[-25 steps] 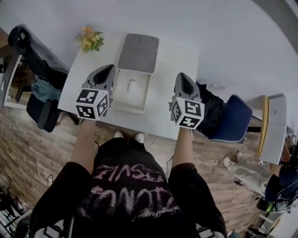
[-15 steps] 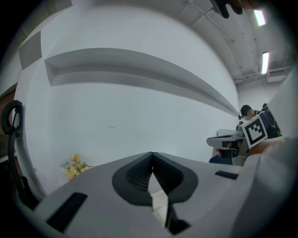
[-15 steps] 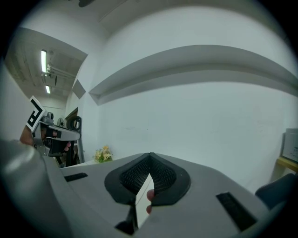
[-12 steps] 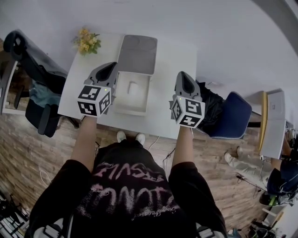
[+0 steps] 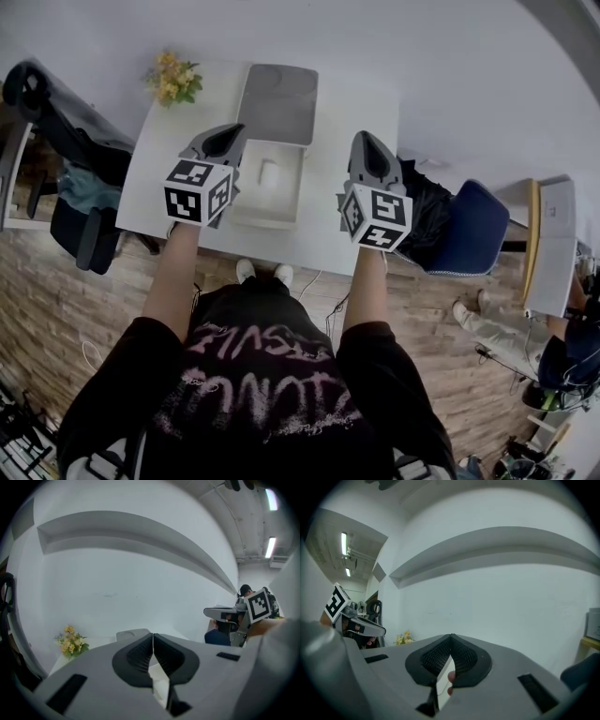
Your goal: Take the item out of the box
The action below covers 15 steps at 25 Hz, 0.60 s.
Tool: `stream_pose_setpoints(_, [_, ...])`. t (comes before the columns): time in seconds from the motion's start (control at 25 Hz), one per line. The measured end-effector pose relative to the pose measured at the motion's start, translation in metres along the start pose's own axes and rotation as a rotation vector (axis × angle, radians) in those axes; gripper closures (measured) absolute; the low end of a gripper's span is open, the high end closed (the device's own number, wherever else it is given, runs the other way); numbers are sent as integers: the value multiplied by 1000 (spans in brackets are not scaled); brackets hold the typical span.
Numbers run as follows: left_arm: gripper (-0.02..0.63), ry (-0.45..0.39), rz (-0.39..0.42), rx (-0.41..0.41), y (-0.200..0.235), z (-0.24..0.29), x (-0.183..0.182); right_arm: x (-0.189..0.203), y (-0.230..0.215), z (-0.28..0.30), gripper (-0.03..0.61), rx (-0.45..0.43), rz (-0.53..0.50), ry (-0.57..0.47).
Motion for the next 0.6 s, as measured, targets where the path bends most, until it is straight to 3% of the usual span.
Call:
stream_pose_setpoints(0.24, [549,160,-5,80,-12,17,34,2,-3,3,566,0,-10,5])
stream_pose_setpoints(0.6, [442,419,-132,57,-9,35,100,10,-7,3,566,3,0,18])
Point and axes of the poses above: the fingertips, and each gripper's own axes: z forward along the fingers, y to its left, x out of its underside, the point moved 2 cm from there along -z, backward along the fingers, and after that the axes turned 8 degrees about -z, right-handed, at the moved point
